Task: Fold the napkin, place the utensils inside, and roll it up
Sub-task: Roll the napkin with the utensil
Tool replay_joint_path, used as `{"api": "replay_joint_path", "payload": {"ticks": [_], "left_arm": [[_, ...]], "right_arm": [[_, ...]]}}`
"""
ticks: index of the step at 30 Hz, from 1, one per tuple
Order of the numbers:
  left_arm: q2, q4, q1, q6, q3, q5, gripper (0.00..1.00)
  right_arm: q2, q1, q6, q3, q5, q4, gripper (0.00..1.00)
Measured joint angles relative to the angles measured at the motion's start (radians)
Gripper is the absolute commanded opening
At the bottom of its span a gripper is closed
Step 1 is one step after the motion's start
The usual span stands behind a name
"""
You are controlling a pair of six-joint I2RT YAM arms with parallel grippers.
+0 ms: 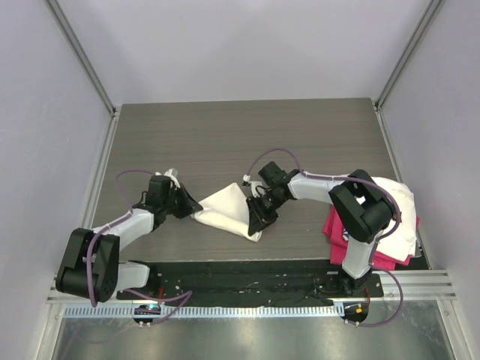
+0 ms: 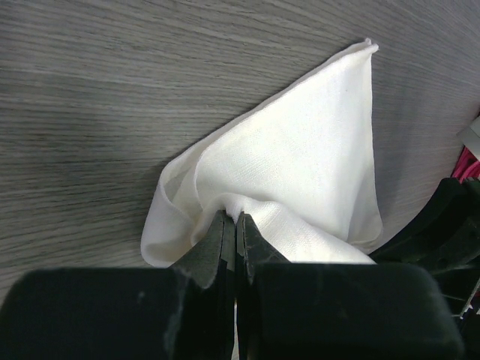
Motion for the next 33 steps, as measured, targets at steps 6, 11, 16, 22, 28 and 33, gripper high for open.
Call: {"api": "replay_joint_path", "payload": {"ticks": [6, 11, 16, 22, 28, 33], "left_arm": [[0.057, -0.006, -0.001, -0.015, 0.042, 0.008, 0.0], [0.093, -0.017, -0.001, -0.013, 0.062, 0.013, 0.0], [0.105, -0.036, 0.0, -0.01, 0.062, 0.006, 0.0], [0.105, -0.043, 0.0, -0.008, 0.066, 0.007, 0.0], [0.105, -0.064, 0.0, -0.004, 0.075, 0.007, 0.0], [0.105, -0.081, 0.0, 0.006, 0.084, 0.007, 0.0]], "right_arm": [[0.02, -0.016, 0.008, 0.009, -0.028, -0.008, 0.37], [-0.005, -0.019, 0.015, 0.051, 0.042, -0.051, 0.75], [-0.127, -0.008, -0.014, 0.127, 0.229, -0.074, 0.85], [-0.304, 0.159, -0.132, 0.134, 0.521, 0.082, 0.86], [-0.259, 0.353, -0.288, 0.065, 0.71, 0.272, 0.87], [-0.154, 0.416, -0.404, 0.037, 0.763, 0.355, 0.86]]}}
